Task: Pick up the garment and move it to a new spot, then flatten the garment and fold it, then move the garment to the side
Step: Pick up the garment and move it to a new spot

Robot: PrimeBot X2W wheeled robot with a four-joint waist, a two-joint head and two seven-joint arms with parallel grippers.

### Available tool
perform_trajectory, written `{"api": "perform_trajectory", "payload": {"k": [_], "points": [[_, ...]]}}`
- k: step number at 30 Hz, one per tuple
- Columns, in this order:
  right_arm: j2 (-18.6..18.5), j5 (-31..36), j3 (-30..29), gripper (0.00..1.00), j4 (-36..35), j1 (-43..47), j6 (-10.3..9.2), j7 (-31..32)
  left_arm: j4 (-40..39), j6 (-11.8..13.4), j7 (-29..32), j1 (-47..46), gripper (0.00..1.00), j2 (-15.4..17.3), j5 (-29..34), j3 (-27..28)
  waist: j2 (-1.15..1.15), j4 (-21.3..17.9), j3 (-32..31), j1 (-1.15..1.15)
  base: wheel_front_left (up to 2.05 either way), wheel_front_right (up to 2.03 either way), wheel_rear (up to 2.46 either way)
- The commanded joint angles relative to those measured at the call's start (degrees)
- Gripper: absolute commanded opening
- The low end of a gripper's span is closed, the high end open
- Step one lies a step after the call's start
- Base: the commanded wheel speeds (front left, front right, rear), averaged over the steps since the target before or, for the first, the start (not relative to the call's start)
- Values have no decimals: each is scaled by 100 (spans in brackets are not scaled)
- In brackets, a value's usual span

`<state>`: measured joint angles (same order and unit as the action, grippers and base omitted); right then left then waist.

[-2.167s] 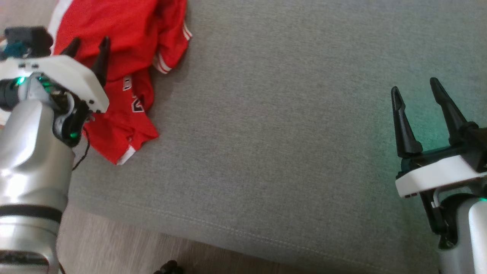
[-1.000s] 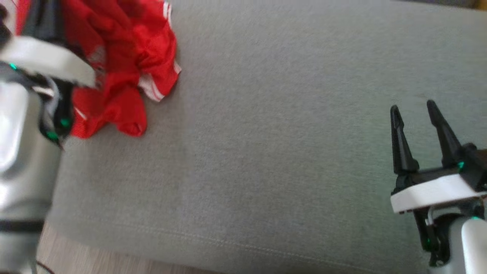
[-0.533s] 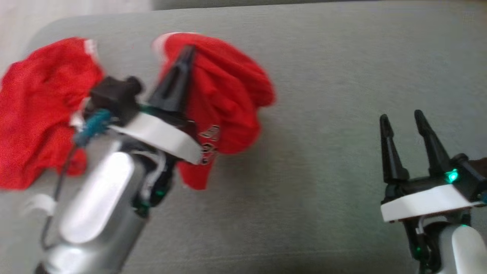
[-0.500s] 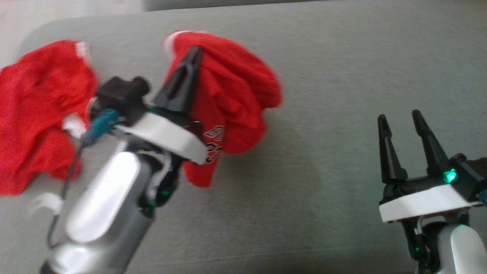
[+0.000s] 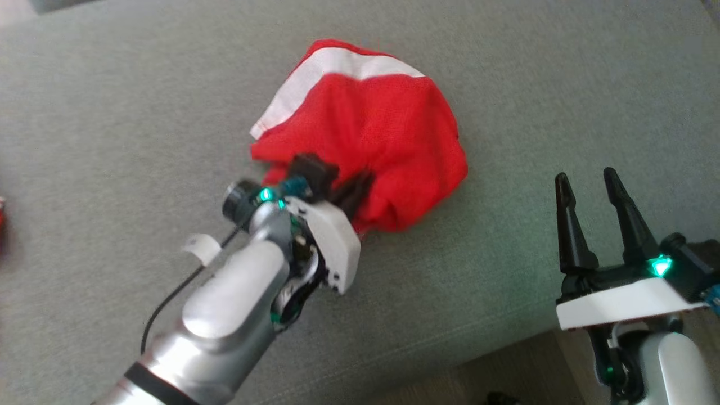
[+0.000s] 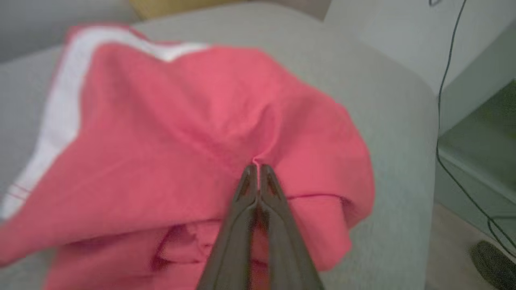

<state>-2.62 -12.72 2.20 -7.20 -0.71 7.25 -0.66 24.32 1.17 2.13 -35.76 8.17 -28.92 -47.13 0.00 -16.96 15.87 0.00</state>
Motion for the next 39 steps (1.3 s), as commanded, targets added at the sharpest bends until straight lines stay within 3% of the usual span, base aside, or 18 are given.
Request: {"api": "perform_trajectory", "payload": {"k": [1, 4, 5, 6, 11, 14, 19, 25, 32, 39], "points": [[-26, -43, 116, 100, -161, -238, 24, -79, -11, -94, 80, -144, 0, -2, -4, 64, 0, -126, 186, 0, 0, 0, 0], [-26, -42, 74, 100, -98, -249, 24, -116, 153, -255, -24, -129, 0, -47, 56, -108, 0, 4, 192, 0, 0, 0, 0], [-26, -36, 59, 100, -85, -258, 24, -120, 143, -281, -167, -135, 10, -56, 102, -136, 0, 78, 176, 0, 0, 0, 0], [-26, -15, 51, 100, -76, -267, 24, -119, 126, -292, -300, -122, 100, -57, 140, -155, 0, 156, 151, 0, 0, 0, 0], [-26, 123, 6, 100, -71, -292, 24, -56, -257, -177, -1054, 73, 100, 2, 208, -46, 0, 628, -90, 0, 0, 0, 0], [-26, 211, -4, 100, -93, -280, 24, 25, -562, 76, -1381, 283, 100, 134, 188, 185, 0, 915, -267, 0, 0, 0, 0], [-26, 325, -90, 100, -162, -190, 24, 182, -1025, 561, -1625, 761, 100, 411, 25, 787, 0, 1361, -542, 0, 0, 0, 0], [-26, 384, -186, 100, -214, -66, 24, 336, -1364, 906, -1703, 1382, 100, 745, -147, 1563, 0, 1734, -795, 0, 0, 0, 0], [-26, 432, -276, 100, -189, 58, 24, 426, -1824, 1034, -1711, 2042, 100, 1060, 114, 2344, 0, 1875, -926, 0, 0, 0, 0], [-26, 407, -382, 100, -141, 324, 24, 454, -2083, 975, -1711, 2558, 100, 1199, 373, 2586, 0, 1838, -1138, 0, 0, 0, 0]]}}
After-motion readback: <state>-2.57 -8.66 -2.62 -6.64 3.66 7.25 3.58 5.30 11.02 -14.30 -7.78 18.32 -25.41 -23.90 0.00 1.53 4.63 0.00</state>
